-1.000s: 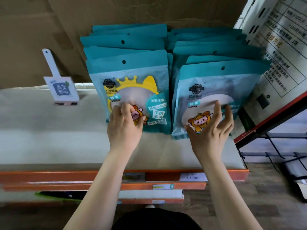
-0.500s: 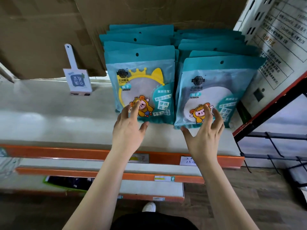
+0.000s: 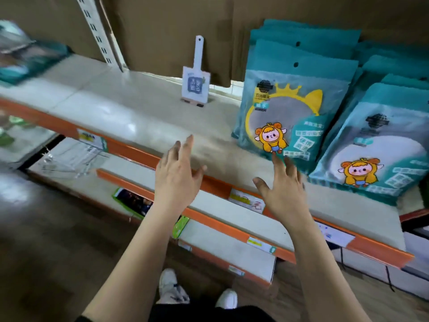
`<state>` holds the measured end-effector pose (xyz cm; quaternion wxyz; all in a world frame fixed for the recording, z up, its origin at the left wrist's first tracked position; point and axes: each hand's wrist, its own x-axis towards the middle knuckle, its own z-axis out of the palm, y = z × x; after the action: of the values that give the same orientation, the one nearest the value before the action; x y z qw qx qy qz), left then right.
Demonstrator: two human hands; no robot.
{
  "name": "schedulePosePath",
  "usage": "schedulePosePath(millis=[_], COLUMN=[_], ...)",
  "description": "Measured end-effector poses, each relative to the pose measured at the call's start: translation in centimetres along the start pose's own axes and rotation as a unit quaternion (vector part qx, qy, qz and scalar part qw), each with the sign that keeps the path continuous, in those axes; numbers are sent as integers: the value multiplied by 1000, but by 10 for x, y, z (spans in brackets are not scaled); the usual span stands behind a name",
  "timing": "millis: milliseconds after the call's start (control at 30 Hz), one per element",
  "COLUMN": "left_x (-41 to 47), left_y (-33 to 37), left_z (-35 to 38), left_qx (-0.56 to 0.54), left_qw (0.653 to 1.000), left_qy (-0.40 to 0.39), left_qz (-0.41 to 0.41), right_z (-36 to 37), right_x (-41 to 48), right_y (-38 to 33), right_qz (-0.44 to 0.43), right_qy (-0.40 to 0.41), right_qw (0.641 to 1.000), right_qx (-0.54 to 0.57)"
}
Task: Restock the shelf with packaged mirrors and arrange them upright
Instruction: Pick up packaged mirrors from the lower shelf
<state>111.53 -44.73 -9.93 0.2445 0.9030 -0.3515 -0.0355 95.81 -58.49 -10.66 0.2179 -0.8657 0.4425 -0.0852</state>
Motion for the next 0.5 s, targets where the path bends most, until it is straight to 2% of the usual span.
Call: schedulePosePath(millis=[167, 300, 500], left_x=[-11, -11, 0], left_y=[-46, -89, -202], left_z=[-33, -57, -119], left_qx=[17, 25, 22], left_qw=[996, 993, 988], left_qy=[-39, -58, 4], left_qz=[-72, -99, -154], right_z=[10, 25, 76], right_x=[1, 9, 6], right_y=[-47, -105, -219], right_qz=[-40, -65, -135], right_qy=[-18, -35, -56], right_qw=[996, 994, 988], right_qx=[-83, -81, -47])
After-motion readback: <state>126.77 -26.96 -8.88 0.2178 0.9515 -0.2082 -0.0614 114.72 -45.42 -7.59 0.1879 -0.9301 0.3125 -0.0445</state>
